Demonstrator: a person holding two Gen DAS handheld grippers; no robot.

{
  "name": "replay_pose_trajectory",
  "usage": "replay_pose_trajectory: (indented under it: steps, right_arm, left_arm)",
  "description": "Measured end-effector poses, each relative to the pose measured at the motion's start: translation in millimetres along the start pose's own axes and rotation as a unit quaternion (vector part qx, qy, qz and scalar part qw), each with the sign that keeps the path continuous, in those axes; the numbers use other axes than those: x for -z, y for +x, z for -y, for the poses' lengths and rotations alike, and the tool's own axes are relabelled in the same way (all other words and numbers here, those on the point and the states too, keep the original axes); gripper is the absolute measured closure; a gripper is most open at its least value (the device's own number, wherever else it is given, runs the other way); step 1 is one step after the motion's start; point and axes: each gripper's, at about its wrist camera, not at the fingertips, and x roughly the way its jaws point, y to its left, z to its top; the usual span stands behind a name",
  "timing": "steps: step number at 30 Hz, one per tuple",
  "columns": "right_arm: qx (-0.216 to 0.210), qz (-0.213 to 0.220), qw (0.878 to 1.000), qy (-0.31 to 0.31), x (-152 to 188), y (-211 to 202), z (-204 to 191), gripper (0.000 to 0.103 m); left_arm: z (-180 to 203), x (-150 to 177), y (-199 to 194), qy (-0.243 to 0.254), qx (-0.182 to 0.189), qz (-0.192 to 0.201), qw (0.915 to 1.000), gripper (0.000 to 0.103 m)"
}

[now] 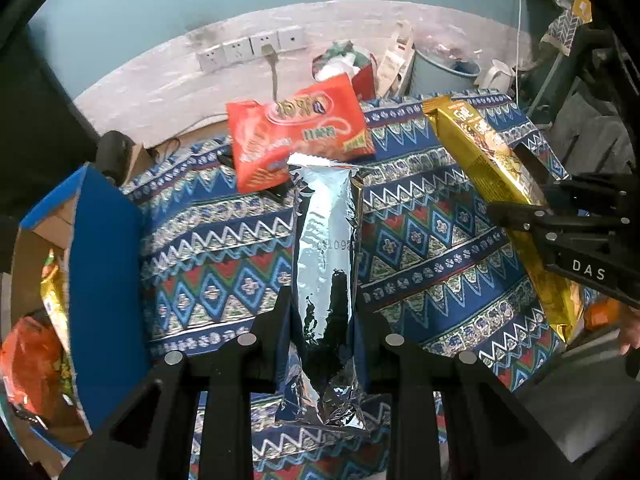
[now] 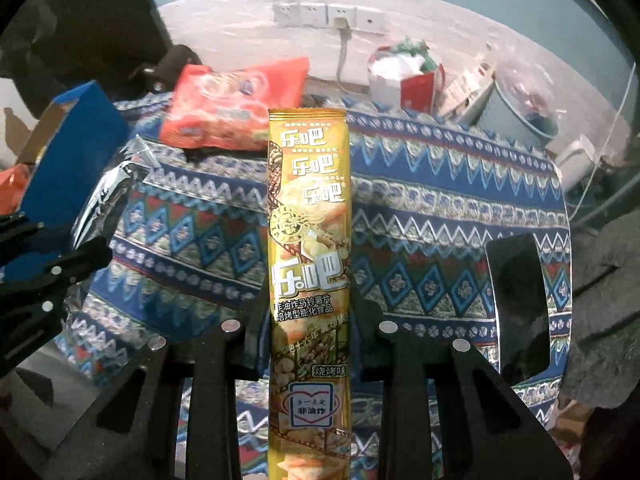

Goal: Organize snacks
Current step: 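Carry both snacks over the box and open both grippers to drop them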

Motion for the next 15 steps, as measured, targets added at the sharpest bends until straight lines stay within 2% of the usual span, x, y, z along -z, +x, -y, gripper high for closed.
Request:
replay_pose_trajectory:
  steps: [15]
  right_arm:
    - [-0.042,0.040,0.998,-0.026,-29.5,-34.0,-44.9,0.075]
  left_arm:
    - [-29.0,4.5,-37.6,-0.012,-0.023,0.035,0.9991,0.077]
